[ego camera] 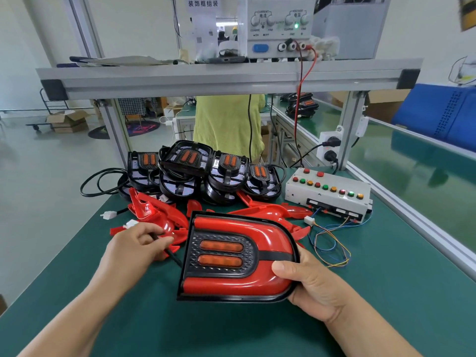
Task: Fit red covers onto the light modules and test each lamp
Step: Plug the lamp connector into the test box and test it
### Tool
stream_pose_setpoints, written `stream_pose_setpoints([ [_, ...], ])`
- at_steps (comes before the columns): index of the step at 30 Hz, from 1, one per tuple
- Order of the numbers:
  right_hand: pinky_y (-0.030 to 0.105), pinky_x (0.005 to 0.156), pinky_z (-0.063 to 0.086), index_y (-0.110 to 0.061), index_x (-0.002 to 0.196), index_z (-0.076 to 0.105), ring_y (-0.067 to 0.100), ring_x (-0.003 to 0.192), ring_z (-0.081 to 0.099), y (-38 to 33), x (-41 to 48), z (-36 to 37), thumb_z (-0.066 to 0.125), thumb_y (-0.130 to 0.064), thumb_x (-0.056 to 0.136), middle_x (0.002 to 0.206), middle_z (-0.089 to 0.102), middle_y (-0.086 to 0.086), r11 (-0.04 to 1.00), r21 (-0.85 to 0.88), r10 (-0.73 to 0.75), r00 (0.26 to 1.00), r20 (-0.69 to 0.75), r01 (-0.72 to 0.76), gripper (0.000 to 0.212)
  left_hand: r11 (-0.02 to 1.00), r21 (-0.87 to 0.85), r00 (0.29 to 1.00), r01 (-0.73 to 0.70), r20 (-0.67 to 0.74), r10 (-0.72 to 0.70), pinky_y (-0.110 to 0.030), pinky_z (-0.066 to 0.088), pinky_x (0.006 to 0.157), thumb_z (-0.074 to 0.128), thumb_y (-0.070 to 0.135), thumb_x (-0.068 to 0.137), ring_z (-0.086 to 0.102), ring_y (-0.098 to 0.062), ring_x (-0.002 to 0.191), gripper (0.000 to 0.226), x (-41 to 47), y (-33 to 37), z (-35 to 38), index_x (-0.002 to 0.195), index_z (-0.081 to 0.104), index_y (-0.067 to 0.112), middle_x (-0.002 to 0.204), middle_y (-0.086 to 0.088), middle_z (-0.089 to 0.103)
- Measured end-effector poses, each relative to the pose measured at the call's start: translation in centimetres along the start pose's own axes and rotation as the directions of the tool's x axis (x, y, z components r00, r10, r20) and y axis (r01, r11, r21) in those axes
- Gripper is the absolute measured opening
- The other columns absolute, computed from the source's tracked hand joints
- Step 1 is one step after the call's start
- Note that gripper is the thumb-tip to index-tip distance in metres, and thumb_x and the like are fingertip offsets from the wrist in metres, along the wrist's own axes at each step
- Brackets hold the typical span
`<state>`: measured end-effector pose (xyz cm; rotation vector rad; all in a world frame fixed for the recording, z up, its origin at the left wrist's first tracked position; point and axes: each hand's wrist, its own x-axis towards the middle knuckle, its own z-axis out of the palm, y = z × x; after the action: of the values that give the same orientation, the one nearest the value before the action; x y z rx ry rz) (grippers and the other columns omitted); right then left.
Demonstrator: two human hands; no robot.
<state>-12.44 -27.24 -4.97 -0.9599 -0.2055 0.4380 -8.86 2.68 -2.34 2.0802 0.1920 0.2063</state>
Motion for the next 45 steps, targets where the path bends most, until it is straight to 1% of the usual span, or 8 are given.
stream_pose_setpoints([
  [11,0.046,0.083,0.059,-0.001,0.123,0.065,0.038,0.100,0.071,-1.3,-2.1,-1.0,0.100,-0.013,0.047,0.121,0.066,0.029,0.998,-0.051,0.046,0.998,0.045,-0.044,0.085,0.949,-0.051,0.897,-0.310,-0.347,0.274,-0.017,0.054,0.067,0.077,0.013,0.082,0.068,-0.008,0.068,0.037,0.6,2.4,0.4,0.086,0.058,0.045,0.078,0.013,0.069],
  [14,0.047,0.089,0.057,-0.003,0.129,0.062,0.039,0.107,0.067,-1.8,-2.6,-1.7,0.098,-0.015,0.051,0.127,0.062,0.031,0.982,-0.169,0.097,0.993,0.062,-0.085,0.087,0.902,-0.072,0.817,-0.425,-0.459,0.348,-0.035,0.057,0.080,0.075,0.017,0.085,0.067,-0.003,0.076,0.048,2.4,3.8,-1.2,0.109,0.049,0.049,0.085,0.013,0.069],
  [21,0.053,0.102,0.050,-0.016,0.131,0.062,0.042,0.120,0.061,-1.0,-2.5,-2.0,0.090,-0.009,0.058,0.132,0.061,0.025,0.961,-0.258,0.096,0.995,-0.035,-0.102,0.079,0.796,-0.101,0.681,-0.597,-0.589,0.436,-0.009,0.047,0.064,0.056,0.014,0.092,0.054,0.002,0.067,0.067,5.3,7.4,-1.5,0.145,0.029,0.044,0.077,0.018,0.058],
  [25,0.050,0.105,0.049,-0.021,0.133,0.057,0.029,0.118,0.065,-1.3,-3.0,-1.9,0.091,-0.022,0.060,0.127,0.069,0.008,0.874,-0.473,0.030,0.985,-0.169,-0.108,0.081,0.776,-0.153,0.743,-0.612,-0.449,0.497,-0.009,0.048,0.063,0.055,0.011,0.095,0.056,0.001,0.070,0.068,4.7,8.3,0.1,0.140,0.031,0.056,0.083,0.020,0.063],
  [32,0.022,0.092,0.051,-0.041,0.115,0.063,-0.008,0.099,0.065,-3.4,-4.0,-1.5,0.082,-0.065,0.052,0.108,0.070,-0.028,0.392,-0.892,-0.079,0.958,-0.277,-0.226,0.070,0.727,-0.546,0.902,-0.416,-0.142,0.409,-0.031,0.044,0.099,0.037,-0.006,0.100,0.063,-0.009,0.099,0.053,3.7,9.9,2.9,0.126,0.046,0.039,0.079,0.008,0.070],
  [36,0.022,0.079,0.053,-0.036,0.089,0.074,0.000,0.084,0.070,-5.5,-3.9,-2.5,0.077,-0.067,0.051,0.090,0.075,-0.015,0.438,-0.862,-0.145,0.926,-0.348,-0.256,0.049,0.652,-0.705,0.905,-0.279,0.035,0.425,-0.034,0.043,0.090,0.040,0.010,0.100,0.056,-0.015,0.085,0.023,3.4,10.5,3.4,0.109,0.055,0.025,0.071,0.006,0.060],
  [40,0.020,0.061,0.055,-0.027,0.075,0.074,0.006,0.063,0.067,-7.5,-2.5,-4.4,0.073,-0.039,0.080,0.074,0.074,0.000,0.625,-0.753,-0.331,0.803,-0.495,-0.206,0.013,0.801,-0.538,0.888,-0.264,0.189,0.419,-0.035,0.039,0.078,0.043,0.036,0.095,0.043,-0.011,0.069,0.017,3.0,11.0,4.7,0.089,0.057,0.028,0.070,0.010,0.051],
  [45,0.029,0.075,0.048,-0.022,0.091,0.071,0.017,0.085,0.062,-8.4,1.4,-7.6,0.060,-0.021,0.096,0.092,0.070,-0.004,0.427,-0.839,-0.554,0.635,-0.538,-0.338,0.011,0.848,-0.211,0.804,-0.486,0.272,0.529,-0.015,0.037,0.051,0.041,0.038,0.104,0.039,-0.004,0.053,0.012,1.5,11.2,7.1,0.110,0.049,0.032,0.060,0.010,0.049],
])
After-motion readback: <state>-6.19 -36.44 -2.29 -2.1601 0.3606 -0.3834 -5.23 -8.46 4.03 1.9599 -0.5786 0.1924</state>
